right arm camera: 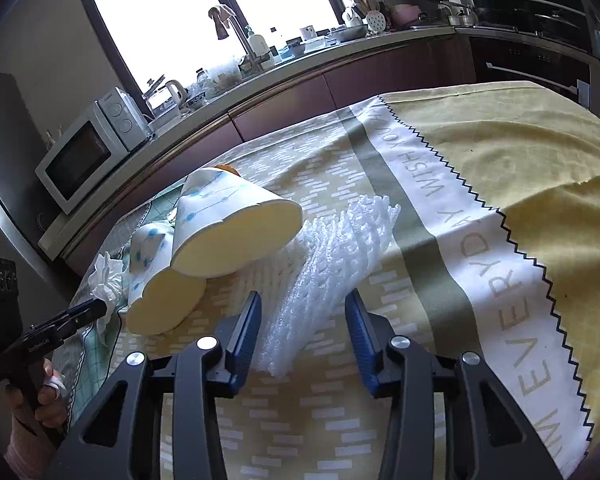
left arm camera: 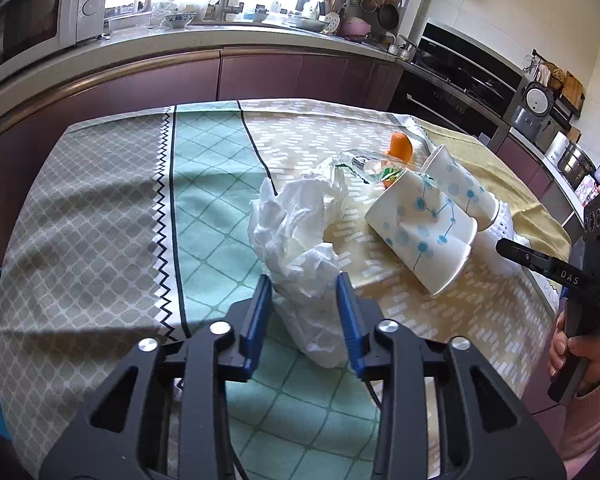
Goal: Collect trash
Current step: 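Grasp the crumpled tissue with the left tool while the right tool grasps the foam net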
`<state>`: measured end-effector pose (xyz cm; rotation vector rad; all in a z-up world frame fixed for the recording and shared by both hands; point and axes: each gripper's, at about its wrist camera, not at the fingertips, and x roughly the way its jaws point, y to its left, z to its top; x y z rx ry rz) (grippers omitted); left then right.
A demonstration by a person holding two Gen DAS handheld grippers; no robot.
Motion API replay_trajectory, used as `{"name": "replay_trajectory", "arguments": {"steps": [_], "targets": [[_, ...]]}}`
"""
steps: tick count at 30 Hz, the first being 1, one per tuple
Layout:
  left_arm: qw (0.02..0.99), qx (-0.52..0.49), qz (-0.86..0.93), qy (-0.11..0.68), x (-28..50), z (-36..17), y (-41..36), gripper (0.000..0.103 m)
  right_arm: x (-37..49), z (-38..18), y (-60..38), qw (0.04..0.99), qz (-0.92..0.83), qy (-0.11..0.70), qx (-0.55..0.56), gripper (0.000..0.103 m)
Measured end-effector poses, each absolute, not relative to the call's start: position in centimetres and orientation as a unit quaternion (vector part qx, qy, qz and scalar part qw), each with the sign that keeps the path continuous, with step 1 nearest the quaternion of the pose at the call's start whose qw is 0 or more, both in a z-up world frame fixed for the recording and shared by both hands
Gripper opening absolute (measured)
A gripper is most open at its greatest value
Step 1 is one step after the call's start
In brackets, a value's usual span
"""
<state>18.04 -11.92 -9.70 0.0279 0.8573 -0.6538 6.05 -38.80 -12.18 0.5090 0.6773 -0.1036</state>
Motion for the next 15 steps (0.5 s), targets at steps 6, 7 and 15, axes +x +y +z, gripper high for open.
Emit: {"name": "replay_trajectory", "arguments": {"steps": [6,7,15], "targets": [[0.860,0.002,-0.312,0.405,17.9,-9.5,-11.4,0.017,5.0,-11.8,-39.4,0.911,-0.056,0.313,0.263,0.013],[0.861,0.001,-0.313,0.402,17.7,-9.3,-11.3,0.016,4.8,-11.8,-39.6,0.911,-0.057,0.310,0.265,0.012],[0.866,-0.003,-0.327,0.378,16.0,-7.6,-9.8,0.015,2.7,-10.4,-40.0,0.916,-0.066,0.294,0.263,0.012]]}}
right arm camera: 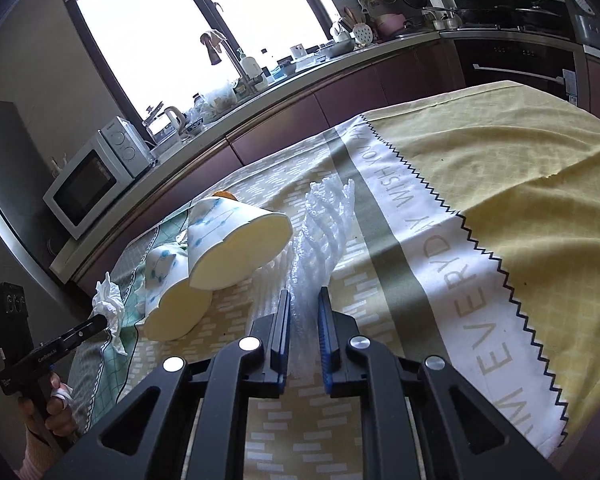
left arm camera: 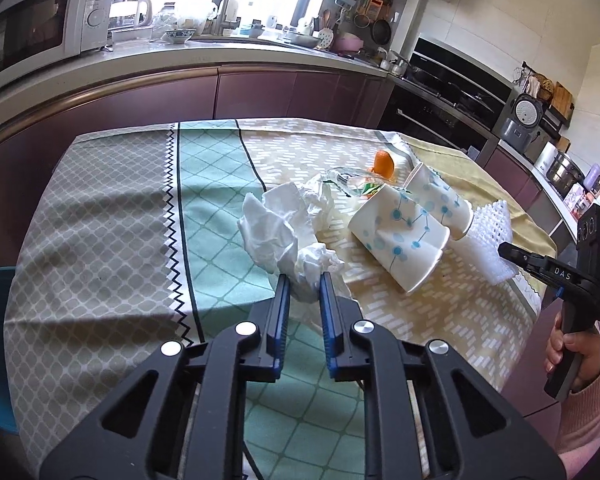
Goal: Collect trash
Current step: 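Grasp the crumpled tissue with the left tool while the right tool grasps the foam net, then carry the tissue and foam net over the teal bin with both tools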
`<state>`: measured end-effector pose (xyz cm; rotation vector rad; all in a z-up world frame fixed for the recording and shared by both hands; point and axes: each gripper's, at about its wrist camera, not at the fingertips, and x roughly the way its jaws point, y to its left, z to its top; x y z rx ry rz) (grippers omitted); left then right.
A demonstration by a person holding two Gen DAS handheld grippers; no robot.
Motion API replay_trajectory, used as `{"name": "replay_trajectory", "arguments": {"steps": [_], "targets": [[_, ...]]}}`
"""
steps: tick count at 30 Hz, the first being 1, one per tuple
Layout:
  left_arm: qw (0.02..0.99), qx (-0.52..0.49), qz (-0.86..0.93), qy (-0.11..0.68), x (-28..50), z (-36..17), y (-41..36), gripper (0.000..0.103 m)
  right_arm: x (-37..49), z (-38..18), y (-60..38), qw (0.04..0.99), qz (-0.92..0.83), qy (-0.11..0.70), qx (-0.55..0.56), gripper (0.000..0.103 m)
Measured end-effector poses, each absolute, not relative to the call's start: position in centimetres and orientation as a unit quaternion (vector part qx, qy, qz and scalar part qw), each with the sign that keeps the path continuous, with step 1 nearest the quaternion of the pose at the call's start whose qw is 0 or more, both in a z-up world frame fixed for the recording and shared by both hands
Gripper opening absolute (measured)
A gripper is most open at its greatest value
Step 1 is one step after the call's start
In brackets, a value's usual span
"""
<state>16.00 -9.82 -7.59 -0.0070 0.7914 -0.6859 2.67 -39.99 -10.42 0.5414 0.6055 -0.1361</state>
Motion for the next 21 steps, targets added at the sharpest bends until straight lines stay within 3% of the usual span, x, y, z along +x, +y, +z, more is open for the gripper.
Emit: {"name": "replay_trajectory", "arguments": {"steps": [21], "targets": [[0.892,-0.008,-0.312,0.328,12.3,-4.1,-2.0,0.015,-0.4,-4.0,-37.0,0.950,-0.036,0.212,0.228,0.012]]}}
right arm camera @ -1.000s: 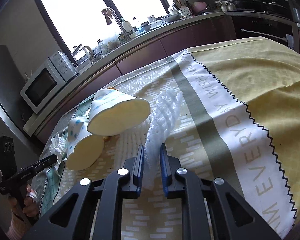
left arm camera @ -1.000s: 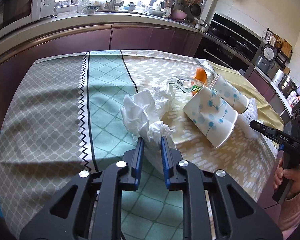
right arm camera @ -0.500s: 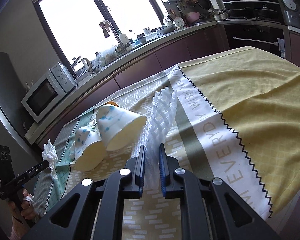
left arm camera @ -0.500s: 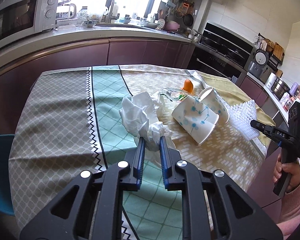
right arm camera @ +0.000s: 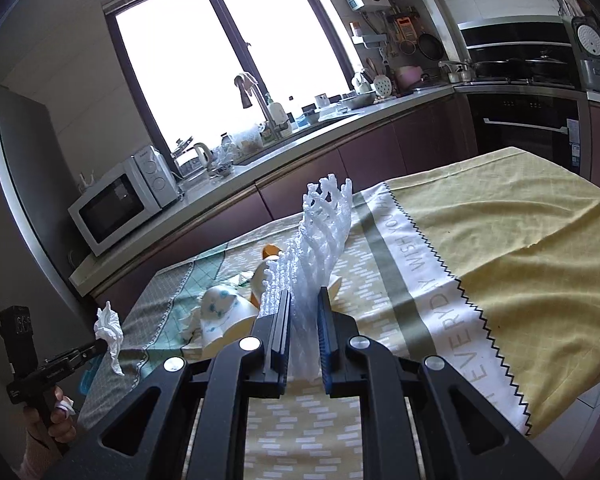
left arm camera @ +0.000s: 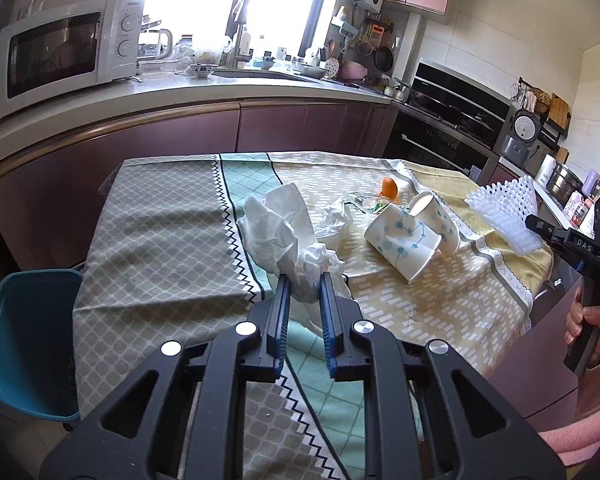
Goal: Collect trash
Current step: 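Carry the tissue and foam net over the teal bin with both tools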
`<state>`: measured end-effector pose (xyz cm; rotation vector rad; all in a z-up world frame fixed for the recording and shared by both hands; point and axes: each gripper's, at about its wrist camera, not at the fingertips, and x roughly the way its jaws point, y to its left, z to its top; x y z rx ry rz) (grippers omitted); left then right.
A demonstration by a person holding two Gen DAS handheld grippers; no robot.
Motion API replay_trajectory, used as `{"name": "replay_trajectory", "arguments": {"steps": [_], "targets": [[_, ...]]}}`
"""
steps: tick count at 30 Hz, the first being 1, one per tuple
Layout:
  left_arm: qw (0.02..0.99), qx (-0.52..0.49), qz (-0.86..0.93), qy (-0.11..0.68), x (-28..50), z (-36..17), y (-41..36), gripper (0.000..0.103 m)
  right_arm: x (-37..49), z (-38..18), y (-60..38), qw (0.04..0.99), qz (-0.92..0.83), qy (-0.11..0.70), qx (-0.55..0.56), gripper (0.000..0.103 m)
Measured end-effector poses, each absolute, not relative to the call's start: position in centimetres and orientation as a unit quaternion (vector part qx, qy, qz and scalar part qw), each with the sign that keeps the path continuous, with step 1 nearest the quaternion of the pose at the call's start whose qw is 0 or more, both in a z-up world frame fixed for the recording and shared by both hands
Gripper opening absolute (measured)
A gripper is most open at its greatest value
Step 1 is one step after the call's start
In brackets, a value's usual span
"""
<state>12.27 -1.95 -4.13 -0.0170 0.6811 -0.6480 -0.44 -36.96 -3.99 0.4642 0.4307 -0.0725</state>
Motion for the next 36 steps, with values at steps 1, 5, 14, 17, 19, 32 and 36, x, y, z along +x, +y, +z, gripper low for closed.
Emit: {"name": "replay_trajectory", "arguments": {"steps": [1,5,14,17,19,32,36], "targets": [[0.893,-0.009,-0.309,0.327,12.1,-4.0,-1.3,0.015,-0.1,-3.6,-36.3,0.951,-0.024,0.210,0.227,0.012],[0.901,-0.012,-0.292,0.322,11.6,-3.5,1.0,0.015,1.2,-2.8,-33.6,0.953,0.030,0.205,0.220,0.011],[0.921,-0.024,-0.237,0.308,11.0,-2.5,6.9,0.015,5.8,-2.0,-26.3,0.939,0.154,0.220,0.213,0.011],[0.928,-0.029,-0.212,0.305,10.9,-2.3,9.2,0.015,7.5,-2.0,-23.4,0.931,0.193,0.233,0.202,0.011],[0.932,-0.031,-0.197,0.304,10.9,-2.2,10.6,0.015,8.7,-2.0,-21.5,0.925,0.218,0.241,0.196,0.011],[0.940,-0.048,-0.103,0.323,12.3,-3.7,18.9,0.015,16.0,-2.0,-10.0,0.882,0.337,0.294,0.151,0.011],[0.937,-0.052,-0.087,0.334,13.1,-4.8,20.3,0.015,17.9,-2.5,-7.0,0.872,0.353,0.310,0.136,0.011]]}}
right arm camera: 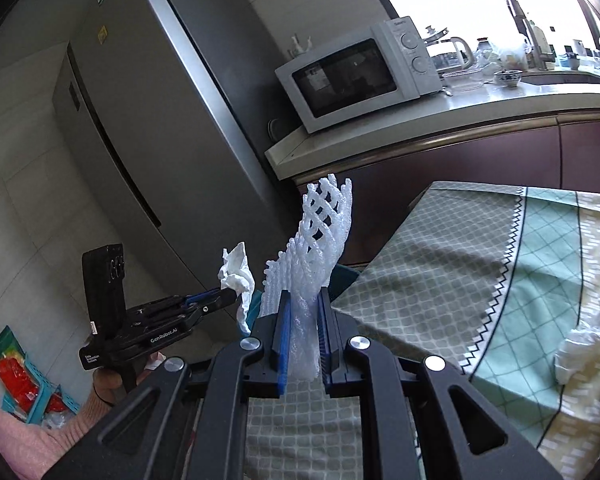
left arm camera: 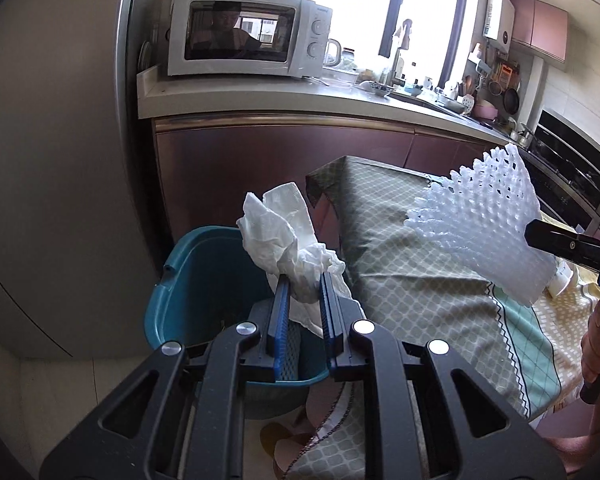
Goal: Collect trash
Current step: 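Carry the tissue and foam net over the teal bin with both tools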
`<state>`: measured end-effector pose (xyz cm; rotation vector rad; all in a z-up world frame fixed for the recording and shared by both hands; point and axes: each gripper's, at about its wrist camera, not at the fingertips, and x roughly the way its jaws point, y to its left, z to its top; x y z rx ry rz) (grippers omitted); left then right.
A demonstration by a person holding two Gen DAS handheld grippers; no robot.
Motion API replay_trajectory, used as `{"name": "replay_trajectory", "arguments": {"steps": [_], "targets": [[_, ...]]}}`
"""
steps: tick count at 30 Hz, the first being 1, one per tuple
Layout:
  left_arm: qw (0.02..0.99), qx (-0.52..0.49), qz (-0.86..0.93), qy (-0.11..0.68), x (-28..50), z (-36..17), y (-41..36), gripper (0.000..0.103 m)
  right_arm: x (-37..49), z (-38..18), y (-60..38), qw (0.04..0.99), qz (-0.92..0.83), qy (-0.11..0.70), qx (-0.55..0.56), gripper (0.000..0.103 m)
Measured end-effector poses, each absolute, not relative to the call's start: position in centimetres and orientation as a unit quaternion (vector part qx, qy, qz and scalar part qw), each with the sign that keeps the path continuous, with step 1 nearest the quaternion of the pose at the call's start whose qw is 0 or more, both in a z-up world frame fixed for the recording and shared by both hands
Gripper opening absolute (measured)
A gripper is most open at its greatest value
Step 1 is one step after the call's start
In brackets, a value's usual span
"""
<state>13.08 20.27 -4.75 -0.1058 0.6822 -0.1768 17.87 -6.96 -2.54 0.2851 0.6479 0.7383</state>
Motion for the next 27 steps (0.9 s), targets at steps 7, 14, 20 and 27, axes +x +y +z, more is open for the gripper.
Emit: {"name": "replay_trajectory", "arguments": {"steps": [7,14,20,27], "targets": [[0.930,-0.054,-0.070,0.356,14.8,-6.7,21.6,0.015,21.2,-3.9,-3.4,0.857,0.362,0.342,0.134,0.011],[0.920,-0.059,-0.058,0.382,17.0,-9.3,22.4,0.015,23.7,-5.7,0.2,0.850,0.354,0.376,0.107,0.011],[0.912,-0.065,-0.049,0.401,18.5,-11.1,22.8,0.016,25.5,-7.1,2.9,0.842,0.348,0.404,0.086,0.011],[0.905,-0.067,-0.037,0.418,19.7,-12.7,23.0,0.016,27.0,-8.9,5.4,0.832,0.339,0.435,0.061,0.012]]}}
